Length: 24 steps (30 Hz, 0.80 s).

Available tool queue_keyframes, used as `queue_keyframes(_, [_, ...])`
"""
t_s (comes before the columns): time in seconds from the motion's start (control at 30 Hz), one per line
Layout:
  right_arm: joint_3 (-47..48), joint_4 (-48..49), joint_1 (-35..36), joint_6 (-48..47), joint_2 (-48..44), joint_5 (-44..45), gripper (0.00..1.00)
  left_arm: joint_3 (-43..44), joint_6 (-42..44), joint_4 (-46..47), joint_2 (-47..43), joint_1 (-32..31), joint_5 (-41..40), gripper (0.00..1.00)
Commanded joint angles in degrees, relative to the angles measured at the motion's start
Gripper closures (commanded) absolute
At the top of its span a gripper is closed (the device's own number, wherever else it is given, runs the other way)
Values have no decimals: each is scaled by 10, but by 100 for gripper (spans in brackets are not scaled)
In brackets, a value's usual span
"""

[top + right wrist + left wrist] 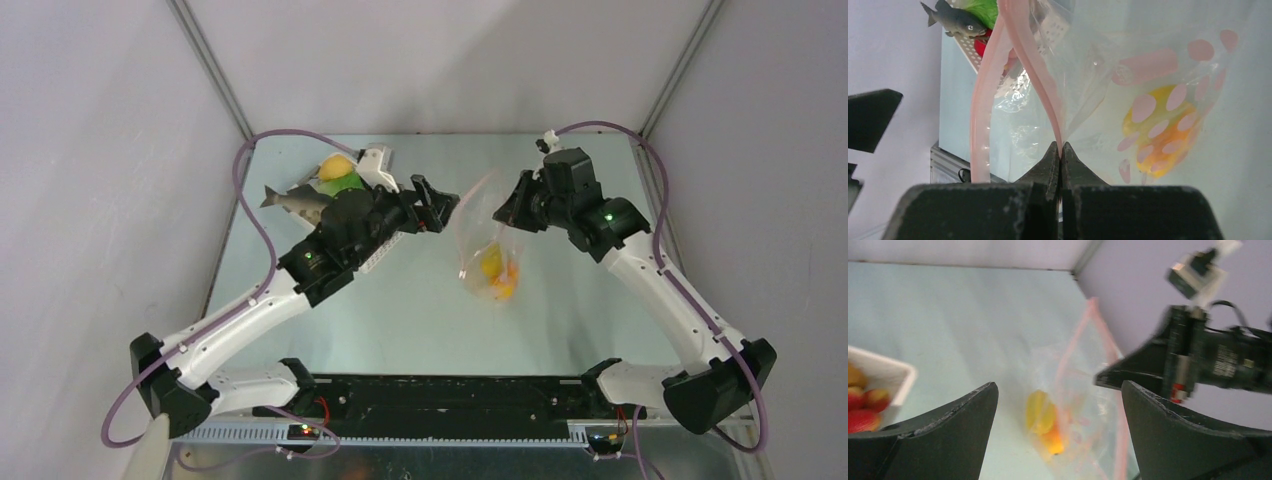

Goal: Place the food in the zip-top bag and seal the zipper
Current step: Place the fake fruit in the zipper food storage bag, then pick up the fake fish from the bin.

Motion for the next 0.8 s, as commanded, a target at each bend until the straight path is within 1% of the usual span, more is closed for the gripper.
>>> queue_keyframes(0.0, [-6,-10,-17,-20,-29,25,100,22,11,-108,-13,47,-110,0])
queue_keyframes(0.03, [-6,-12,-21,-24,-31,28,100,22,6,-120,-13,60,-110,0])
queue_keyframes(0.13, [-9,-19,-28,-30,-38,43,100,22,-32,-180,-1,140,-119,0])
queue_keyframes(0.17, [-12,-19,-30,-35,-40,45,100,20,-38,-190,2,154,-126,0])
queue_keyframes(0.2, [-13,-21,-31,-36,-42,47,100,15,-47,-202,8,186,-128,0])
queue_keyframes(0.23, [-14,-22,-34,-39,-43,47,100,12,-52,-206,11,202,-133,0])
queue_keyframes(0.3, [-15,-25,-37,-44,-42,47,100,2,-69,-215,25,266,-140,0])
queue_keyframes(0.33, [-15,-26,-38,-45,-41,47,100,0,-84,-214,29,285,-134,0])
queue_keyframes(0.37, [-15,-27,-39,-47,-40,46,100,-1,-92,-212,40,319,-127,0])
queue_keyframes(0.43, [-14,-29,-40,-51,-39,44,100,-1,-118,-201,62,367,-115,0])
queue_keyframes(0.53, [-15,-31,-42,-56,-35,40,100,15,-142,-198,104,411,-118,0])
queue_keyframes(0.63, [-15,-37,-45,-59,-34,43,100,59,-162,-217,166,447,-110,0])
queue_keyframes(0.77, [-17,-40,-49,-62,-32,47,100,103,-175,-231,227,456,-129,0])
